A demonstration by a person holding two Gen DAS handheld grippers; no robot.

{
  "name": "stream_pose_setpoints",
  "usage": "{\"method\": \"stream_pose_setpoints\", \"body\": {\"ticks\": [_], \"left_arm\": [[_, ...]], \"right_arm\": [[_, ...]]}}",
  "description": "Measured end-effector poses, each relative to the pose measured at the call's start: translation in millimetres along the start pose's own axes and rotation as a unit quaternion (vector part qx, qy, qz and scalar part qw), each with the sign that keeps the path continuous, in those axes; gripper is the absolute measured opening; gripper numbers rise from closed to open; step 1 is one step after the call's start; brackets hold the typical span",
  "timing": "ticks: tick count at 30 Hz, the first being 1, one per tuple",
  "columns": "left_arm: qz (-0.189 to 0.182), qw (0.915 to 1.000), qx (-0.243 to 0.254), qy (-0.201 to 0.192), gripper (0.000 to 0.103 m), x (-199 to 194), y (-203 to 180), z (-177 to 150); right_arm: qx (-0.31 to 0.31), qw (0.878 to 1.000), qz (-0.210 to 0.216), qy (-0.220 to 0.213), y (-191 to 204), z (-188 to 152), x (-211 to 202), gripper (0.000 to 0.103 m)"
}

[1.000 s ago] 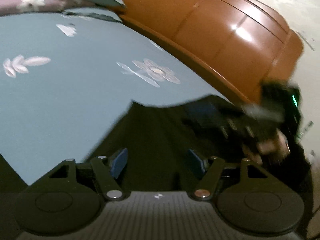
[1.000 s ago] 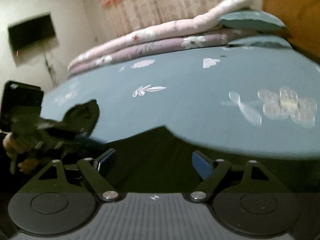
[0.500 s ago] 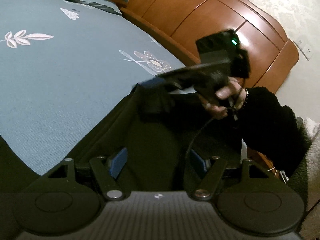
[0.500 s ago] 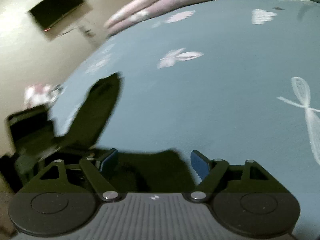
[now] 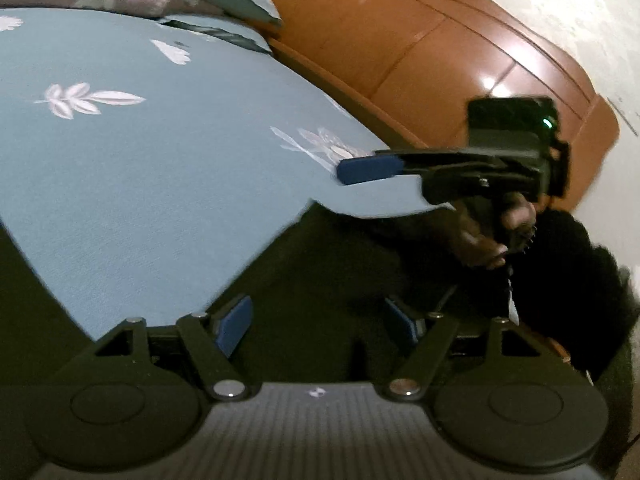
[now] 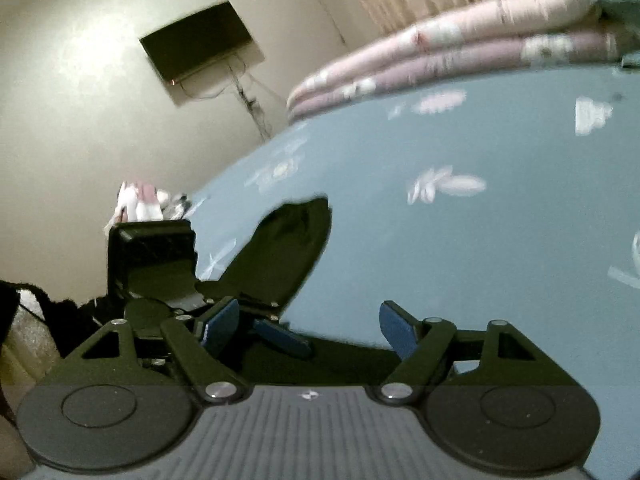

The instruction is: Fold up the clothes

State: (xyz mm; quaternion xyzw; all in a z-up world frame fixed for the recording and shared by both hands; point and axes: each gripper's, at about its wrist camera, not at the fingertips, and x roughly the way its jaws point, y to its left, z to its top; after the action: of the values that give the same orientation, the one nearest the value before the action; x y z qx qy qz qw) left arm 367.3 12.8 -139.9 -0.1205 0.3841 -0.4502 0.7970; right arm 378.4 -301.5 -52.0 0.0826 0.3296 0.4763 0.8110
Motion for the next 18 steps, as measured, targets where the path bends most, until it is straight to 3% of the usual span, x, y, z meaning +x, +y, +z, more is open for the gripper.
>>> {"method": "stream_pose_setpoints", "body": {"ticks": [4,6,8,10,14,17,18], "left_arm": [[0.011,0.9996,0.026,0.008,0.074,0,-7,-1],[0.014,0.9993,0.035,0.009,0.074,0,-11,-2],[0.012,0.9993,0.034,0.007,0.074,-3,-12,-2],[0.008,0.9993,0.036,0.002,0.073,-7,-15,-1],[-0.065,0.9970,0.041,-0.007,0.075,-19,-20,2],[-0.052,0.9976,0.041,0.018,0.077,-9,-18,0],[-0.031,0.9985,0.038,0.025,0.077,-5,-16,-1]], "right_arm": [[-0.037,0.993,-0.103,0.036,10,7,6,0.077],[-0.045,0.992,-0.108,0.051,11,6,12,0.047],[-0.051,0.991,-0.106,0.066,12,4,17,0.041],[-0.058,0.990,-0.105,0.081,13,1,23,0.041],[-0.070,0.986,-0.101,0.111,15,-3,34,0.041],[-0.080,0.983,-0.099,0.133,17,-6,42,0.041],[-0.083,0.982,-0.098,0.141,17,-7,45,0.041]]}}
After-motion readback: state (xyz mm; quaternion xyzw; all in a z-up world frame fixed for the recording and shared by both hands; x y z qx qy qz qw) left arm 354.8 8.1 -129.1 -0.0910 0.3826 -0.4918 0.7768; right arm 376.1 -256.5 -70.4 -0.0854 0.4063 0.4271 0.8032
